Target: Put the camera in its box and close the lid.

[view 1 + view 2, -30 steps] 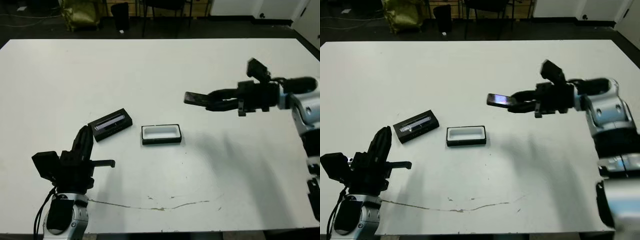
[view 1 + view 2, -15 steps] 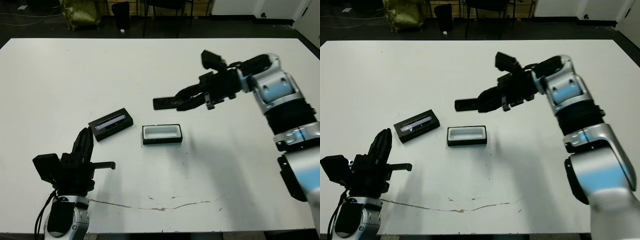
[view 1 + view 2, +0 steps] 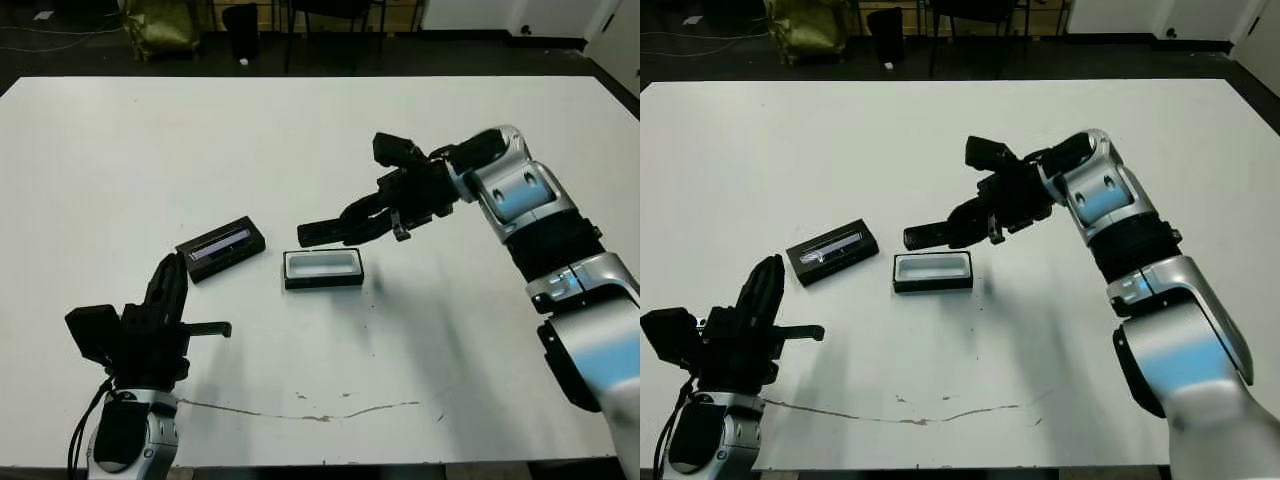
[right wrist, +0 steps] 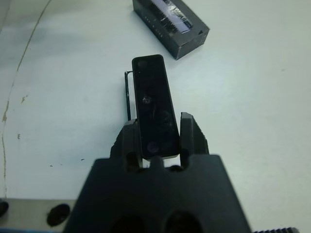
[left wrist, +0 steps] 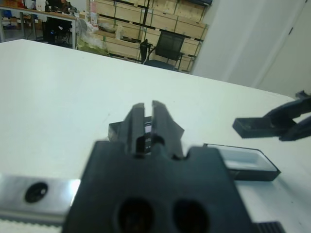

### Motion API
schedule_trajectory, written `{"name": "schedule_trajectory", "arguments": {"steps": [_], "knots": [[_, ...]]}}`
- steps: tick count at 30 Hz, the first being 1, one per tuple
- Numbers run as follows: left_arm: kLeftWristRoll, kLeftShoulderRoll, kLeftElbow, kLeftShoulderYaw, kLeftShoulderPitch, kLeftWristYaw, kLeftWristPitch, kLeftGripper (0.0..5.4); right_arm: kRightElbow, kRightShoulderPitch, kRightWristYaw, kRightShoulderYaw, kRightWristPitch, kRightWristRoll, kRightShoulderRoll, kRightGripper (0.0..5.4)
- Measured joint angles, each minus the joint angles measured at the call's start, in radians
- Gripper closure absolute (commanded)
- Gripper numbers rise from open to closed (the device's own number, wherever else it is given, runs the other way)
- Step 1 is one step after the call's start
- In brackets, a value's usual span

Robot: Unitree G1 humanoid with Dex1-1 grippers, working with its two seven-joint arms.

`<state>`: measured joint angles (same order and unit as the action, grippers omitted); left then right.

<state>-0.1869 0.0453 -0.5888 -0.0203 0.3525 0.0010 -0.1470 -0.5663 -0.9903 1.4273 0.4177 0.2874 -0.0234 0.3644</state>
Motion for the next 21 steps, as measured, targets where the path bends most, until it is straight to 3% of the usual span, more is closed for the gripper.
{"name": "schedule_trajectory", "arguments": {"steps": [21], "knots": [[0.015,0.001,0.0,-0.01,0.003,0.0,0.0,5.4,0.064,0.03,-0.033,0.042,0.016,-0.065,-0.008,5.0]]}}
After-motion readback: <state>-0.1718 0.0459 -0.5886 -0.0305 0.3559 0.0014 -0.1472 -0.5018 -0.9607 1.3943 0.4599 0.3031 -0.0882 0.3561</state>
